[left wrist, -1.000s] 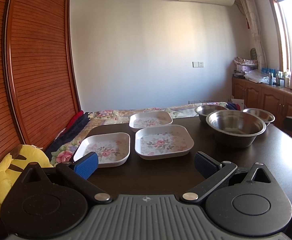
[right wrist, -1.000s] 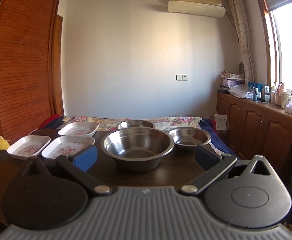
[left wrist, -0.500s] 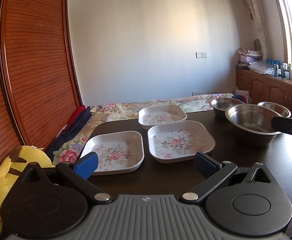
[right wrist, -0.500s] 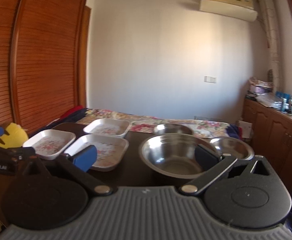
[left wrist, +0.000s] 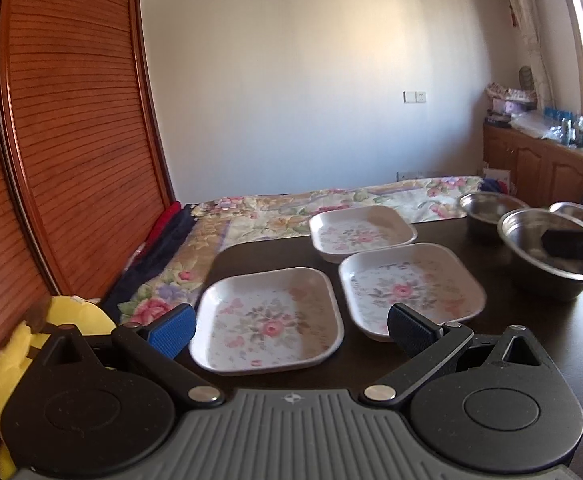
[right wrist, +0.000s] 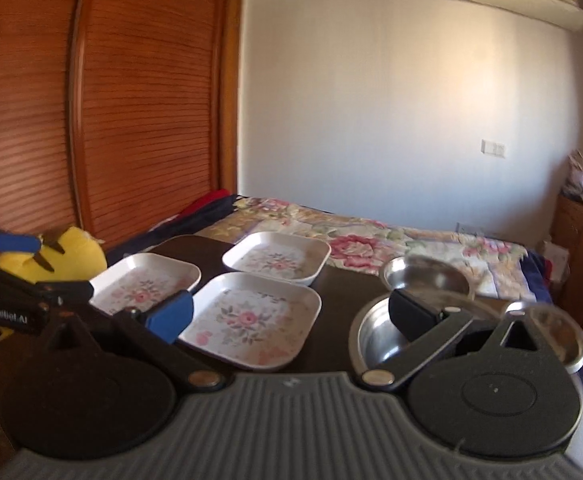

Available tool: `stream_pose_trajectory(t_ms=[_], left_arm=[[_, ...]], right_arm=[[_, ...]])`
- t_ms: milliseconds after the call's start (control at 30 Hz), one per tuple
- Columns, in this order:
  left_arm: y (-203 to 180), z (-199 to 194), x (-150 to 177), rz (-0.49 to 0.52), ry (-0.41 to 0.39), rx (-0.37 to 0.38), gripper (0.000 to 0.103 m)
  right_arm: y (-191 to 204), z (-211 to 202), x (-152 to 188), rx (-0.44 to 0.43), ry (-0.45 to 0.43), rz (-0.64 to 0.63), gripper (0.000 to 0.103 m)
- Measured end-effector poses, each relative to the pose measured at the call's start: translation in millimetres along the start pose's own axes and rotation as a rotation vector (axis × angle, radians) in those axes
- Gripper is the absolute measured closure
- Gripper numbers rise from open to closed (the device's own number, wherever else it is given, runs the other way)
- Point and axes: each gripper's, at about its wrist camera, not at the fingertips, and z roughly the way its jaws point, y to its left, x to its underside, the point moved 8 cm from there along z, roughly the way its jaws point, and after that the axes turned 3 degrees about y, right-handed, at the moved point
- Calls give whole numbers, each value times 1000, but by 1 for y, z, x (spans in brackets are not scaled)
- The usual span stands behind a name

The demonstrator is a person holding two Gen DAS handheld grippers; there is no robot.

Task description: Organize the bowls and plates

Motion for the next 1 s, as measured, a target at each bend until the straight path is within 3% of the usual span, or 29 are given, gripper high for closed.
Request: stream_pose_trajectory(t_ms=[200, 400, 467, 700, 1000], left_arm=[[22, 23, -7, 7, 32, -7, 0], [46, 45, -11, -9, 49, 21, 0], [52, 52, -13, -12, 54, 35, 0], [73, 82, -16, -48, 75, 107, 1], [94, 115, -6, -103, 136, 179, 18]], right_arm=[[0, 16, -20, -44, 27, -69, 0], [26, 45, -38, -143, 41, -105, 1], [38, 58, -40, -179, 65, -116, 18], [77, 101, -30, -263, 185, -74, 32], [107, 134, -6, -286, 293, -5, 59]])
